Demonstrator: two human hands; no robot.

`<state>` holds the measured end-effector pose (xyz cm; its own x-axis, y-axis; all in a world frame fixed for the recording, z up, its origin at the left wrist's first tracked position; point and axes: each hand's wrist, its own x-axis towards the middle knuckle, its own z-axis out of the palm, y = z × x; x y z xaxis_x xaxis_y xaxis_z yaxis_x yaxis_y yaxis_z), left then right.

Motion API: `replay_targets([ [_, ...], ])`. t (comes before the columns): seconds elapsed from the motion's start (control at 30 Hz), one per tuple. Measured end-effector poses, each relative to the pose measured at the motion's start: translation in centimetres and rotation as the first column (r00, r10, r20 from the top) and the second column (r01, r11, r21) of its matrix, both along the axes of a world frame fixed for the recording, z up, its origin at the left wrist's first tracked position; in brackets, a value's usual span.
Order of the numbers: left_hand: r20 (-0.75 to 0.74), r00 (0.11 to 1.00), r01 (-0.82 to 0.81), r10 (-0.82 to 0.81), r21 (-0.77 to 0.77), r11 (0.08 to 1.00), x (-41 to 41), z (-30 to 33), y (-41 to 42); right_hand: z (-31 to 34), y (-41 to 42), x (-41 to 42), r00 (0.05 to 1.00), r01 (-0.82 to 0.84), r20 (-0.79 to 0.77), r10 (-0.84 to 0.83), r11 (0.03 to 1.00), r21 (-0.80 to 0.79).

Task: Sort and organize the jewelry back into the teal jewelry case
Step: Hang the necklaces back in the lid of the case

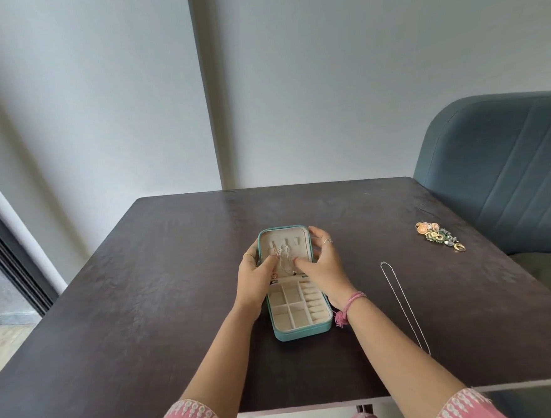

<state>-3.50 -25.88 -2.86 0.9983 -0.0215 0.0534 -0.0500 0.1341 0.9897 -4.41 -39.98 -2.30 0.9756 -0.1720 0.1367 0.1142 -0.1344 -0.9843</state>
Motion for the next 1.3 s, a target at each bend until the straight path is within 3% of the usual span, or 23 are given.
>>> replay_targets([
  [0.13,-0.033,0.999,-0.023,0.02,-0.105,0.994,-0.7,0.0,0.2,-0.1,-0.4,-0.1,0.997,0.07,-0.024,-0.068,0.994,0.088],
  [0.23,-0.15,0.981,-0.151,0.12,-0.215,0.965,-1.3,-0.2,0.3,-0.2,-0.4,-0.5,0.992,0.122,-0.042,-0.117,0.983,0.137],
  [0.4,-0.195,0.955,-0.266,0.224,-0.225,0.937,-3.0,-0.3,0.1,-0.9,-0.2,-1.7,0.992,0.121,-0.064,-0.112,0.976,0.182],
  [0.5,-0.204,0.959,-0.251,0.197,-0.285,0.925,-4.2,0.0,-0.2,-1.4,0.0,-2.3,0.989,0.136,-0.081,-0.121,0.967,0.216],
  [0.93,-0.171,0.969,-0.205,0.18,-0.14,0.969,-5.6,0.0,-0.5,-1.1,0.0,-3.5,0.991,0.102,-0.114,-0.074,0.958,0.267],
  [1.1,-0.166,0.968,-0.223,0.19,-0.21,0.952,-5.0,0.4,-0.6,-0.8,-1.3,-3.3,0.991,0.033,-0.132,-0.008,0.982,0.185],
  [1.3,-0.11,0.97,-0.23,0.216,-0.13,0.964,-3.8,1.5,-0.3,0.2,-3.3,-3.5,0.989,-0.022,-0.147,0.034,0.996,0.086],
])
